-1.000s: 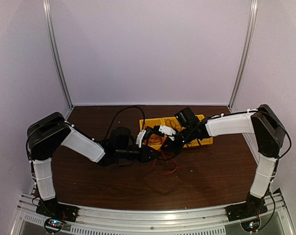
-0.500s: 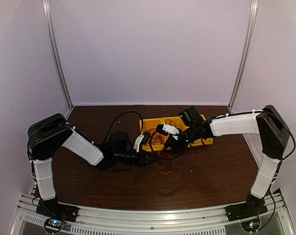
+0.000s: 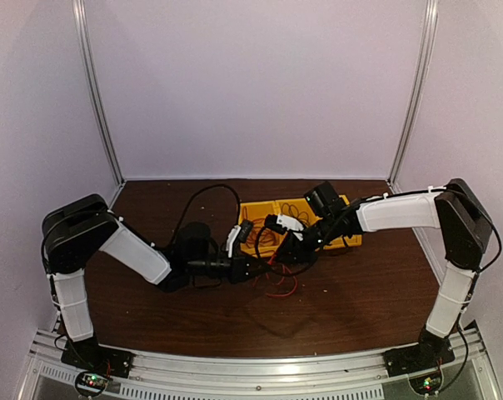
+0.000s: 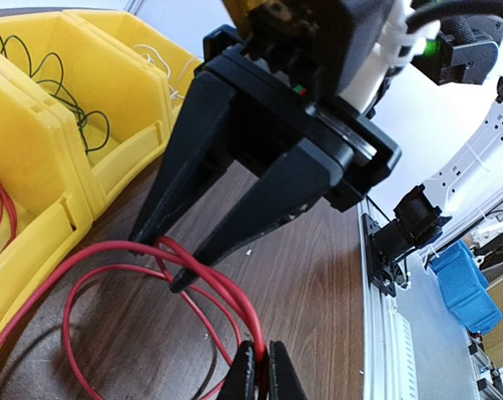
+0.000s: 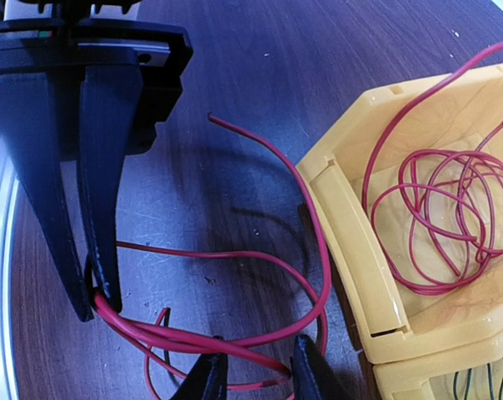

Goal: Untangle the cables
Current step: Adjust the untangled cable.

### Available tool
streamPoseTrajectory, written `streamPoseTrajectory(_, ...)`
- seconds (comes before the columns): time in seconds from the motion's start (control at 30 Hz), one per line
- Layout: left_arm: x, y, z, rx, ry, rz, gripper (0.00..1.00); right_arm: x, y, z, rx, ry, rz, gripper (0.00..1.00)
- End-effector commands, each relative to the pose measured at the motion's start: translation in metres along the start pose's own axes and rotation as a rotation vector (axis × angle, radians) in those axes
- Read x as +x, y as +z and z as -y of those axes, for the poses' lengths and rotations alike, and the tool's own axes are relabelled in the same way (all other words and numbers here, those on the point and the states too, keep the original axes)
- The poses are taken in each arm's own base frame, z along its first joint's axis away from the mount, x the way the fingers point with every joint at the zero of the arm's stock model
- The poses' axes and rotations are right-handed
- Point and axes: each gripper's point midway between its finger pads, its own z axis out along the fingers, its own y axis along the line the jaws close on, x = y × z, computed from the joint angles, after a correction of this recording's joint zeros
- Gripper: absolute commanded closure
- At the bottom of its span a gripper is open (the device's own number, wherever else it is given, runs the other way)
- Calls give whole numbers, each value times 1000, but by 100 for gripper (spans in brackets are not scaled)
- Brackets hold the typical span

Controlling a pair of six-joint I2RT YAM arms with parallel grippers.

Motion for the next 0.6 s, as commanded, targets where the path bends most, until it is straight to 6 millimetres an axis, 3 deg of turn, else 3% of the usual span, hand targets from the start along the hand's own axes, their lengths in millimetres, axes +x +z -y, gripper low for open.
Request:
streamPoseTrajectory(0.0,-17,-5,21,67,62,55,100,2,2,-4,-42,1,4,89)
streamPoseTrajectory(0.07,-17,-5,20,60,57,54,100,1,1,-4,-41,3,7,100)
streamPoseTrajectory(0.17,-17,-4,3,-34,29,50,100,0,-4,3,-7,27,0,100)
streamPoseTrajectory(0.3,-21,-9,-32,-239,-3,77,75,-10,-20,-4,-21,29,10,100)
streamPoseTrajectory(0.37,-26,-7,-41,-297,-1,88,69,-17,-26,-13,-36,24,21,100)
streamPoseTrajectory(0.57,-43,16,-29,-289,79,114,65,-32,-36,-37,-106,37,44,100)
